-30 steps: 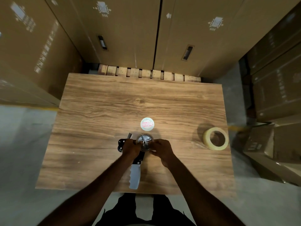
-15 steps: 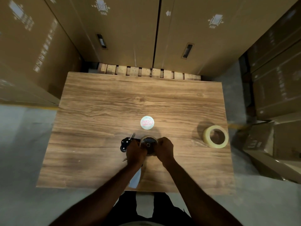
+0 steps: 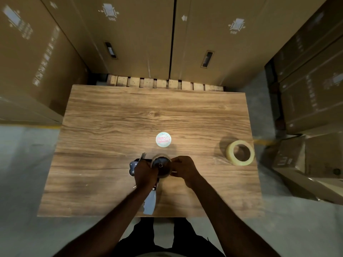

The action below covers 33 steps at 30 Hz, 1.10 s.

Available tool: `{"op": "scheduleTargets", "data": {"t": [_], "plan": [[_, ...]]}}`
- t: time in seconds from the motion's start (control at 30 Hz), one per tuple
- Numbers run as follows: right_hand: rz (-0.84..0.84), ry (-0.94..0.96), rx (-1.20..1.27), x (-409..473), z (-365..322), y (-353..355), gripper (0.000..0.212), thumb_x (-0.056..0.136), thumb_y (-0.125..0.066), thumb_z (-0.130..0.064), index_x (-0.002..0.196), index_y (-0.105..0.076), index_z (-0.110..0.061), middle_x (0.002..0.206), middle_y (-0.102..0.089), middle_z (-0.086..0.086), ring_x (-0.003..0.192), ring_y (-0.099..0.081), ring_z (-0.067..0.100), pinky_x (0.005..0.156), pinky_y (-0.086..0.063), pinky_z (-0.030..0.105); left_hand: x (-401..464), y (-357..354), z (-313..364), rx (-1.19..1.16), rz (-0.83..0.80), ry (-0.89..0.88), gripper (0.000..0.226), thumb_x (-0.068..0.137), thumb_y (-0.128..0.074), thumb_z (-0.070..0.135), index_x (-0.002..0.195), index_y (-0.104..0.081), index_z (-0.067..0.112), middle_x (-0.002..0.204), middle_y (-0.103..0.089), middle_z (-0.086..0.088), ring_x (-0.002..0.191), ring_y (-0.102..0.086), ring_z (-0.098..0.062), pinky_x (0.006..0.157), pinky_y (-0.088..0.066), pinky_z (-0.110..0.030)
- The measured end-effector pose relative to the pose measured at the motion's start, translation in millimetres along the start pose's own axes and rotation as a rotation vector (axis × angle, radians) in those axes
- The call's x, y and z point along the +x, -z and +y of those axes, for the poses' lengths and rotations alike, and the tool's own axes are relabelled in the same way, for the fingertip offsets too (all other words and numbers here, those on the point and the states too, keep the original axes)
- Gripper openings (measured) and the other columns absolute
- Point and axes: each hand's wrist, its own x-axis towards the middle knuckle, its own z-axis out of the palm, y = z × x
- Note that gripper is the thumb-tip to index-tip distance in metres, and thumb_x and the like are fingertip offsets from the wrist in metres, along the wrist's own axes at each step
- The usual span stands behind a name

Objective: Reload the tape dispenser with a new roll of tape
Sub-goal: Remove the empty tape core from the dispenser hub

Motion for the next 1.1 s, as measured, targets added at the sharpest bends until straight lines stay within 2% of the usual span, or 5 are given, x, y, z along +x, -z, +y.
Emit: {"op": "scheduleTargets", "data": {"t": [0.2,0.4,0.63,0.8,1.1], "plan": [[-0.122,0.003,0.002,-8.7,-8.1,6.5,0.030,0.084,-0.088,-0.010,0.105,-0.072,0.002,0.100,-0.075,0.027,0.092,-0.074,0.029,0.081,-0.063,0.039,-1.8,4.5,8.9,0.003,-0.053,-0.012,0.059,0.081,-0.072,0.010,0.136,-0.055,0.003,0.121,-0.071,-0.015,0.118,-0.065,-0.031,0.099,-0.054,-0.040],[-0.110,-0.021,0.012,-15.7,-18.8,18.8,0.035,0.082,-0.091,-0.038,0.077,-0.071,-0.010,0.086,-0.073,0.014,0.078,-0.071,0.024,0.066,-0.064,0.033,-11.2,11.5,17.7,0.273,-0.110,-0.084,0.053,0.079,-0.070,0.058,0.096,-0.067,0.008,0.097,-0.072,-0.010,0.095,-0.069,-0.030,0.079,-0.055,-0.036],[-0.003,-0.053,-0.044,-9.8,-34.3,64.7,0.054,0.075,-0.088,-0.061,0.086,-0.075,-0.009,0.080,-0.070,0.009,0.059,-0.063,0.017,0.054,-0.058,0.026,7.1,-4.9,61.7,0.295,-0.246,-0.169,0.060,0.073,-0.068,0.064,0.088,-0.071,0.006,0.079,-0.072,-0.008,0.075,-0.067,-0.024,0.059,-0.044,-0.028],[0.098,-0.084,0.009,8.4,-49.2,100.8,0.048,0.087,-0.085,-0.048,0.097,-0.073,-0.003,0.081,-0.063,0.012,0.055,-0.052,0.016,0.050,-0.049,0.025,22.1,-48.7,99.8,0.218,-0.434,-0.139,0.050,0.074,-0.067,0.042,0.087,-0.071,-0.006,0.045,-0.062,-0.005,0.027,-0.053,-0.013,0.040,-0.047,-0.022],[0.219,0.034,0.008,39.8,-72.0,148.2,0.036,0.093,-0.083,-0.021,0.099,-0.070,0.011,0.085,-0.063,0.029,0.060,-0.059,0.030,0.049,-0.050,0.030,40.2,-99.5,150.7,0.040,-0.529,-0.017,0.036,0.078,-0.075,0.021,0.090,-0.074,-0.012,0.064,-0.072,-0.020,0.042,-0.064,-0.023,0.049,-0.058,-0.033]]}}
